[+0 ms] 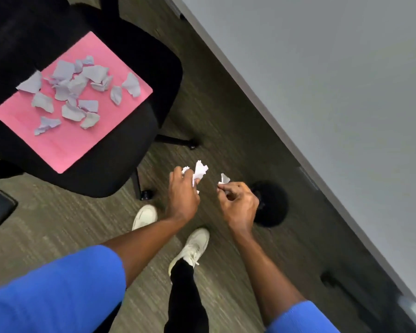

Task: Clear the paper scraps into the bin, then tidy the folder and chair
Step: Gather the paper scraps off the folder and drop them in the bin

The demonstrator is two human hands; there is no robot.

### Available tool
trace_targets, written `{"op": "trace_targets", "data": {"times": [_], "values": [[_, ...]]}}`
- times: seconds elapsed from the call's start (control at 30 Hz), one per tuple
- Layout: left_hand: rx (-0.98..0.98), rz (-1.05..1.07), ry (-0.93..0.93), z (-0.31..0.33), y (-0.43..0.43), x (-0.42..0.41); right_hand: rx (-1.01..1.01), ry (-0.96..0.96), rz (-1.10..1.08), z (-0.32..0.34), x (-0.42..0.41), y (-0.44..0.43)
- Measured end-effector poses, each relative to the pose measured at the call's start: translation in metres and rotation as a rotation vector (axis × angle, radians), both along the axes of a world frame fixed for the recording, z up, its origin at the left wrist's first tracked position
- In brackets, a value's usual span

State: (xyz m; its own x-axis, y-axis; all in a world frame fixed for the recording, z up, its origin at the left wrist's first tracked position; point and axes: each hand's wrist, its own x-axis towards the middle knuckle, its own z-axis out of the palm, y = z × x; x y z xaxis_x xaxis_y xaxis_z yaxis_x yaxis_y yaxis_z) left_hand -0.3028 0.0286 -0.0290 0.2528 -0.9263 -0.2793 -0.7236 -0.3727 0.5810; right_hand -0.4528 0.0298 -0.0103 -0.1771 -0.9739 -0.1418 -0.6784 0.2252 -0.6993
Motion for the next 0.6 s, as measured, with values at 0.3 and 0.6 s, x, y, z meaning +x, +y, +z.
{"op": "trace_targets", "data": {"times": [0.3, 0.6], "values": [[0.121, -0.232, 0.1, -0.061, 0.019, -0.152, 0.162, 0.054, -0.282, -0.057, -0.13, 0.054], [0.246, -0.371, 0.196, -0.136, 0.008, -0.241, 0.043, 0.125, -0.322, -0.132, -0.21, 0.057]]}}
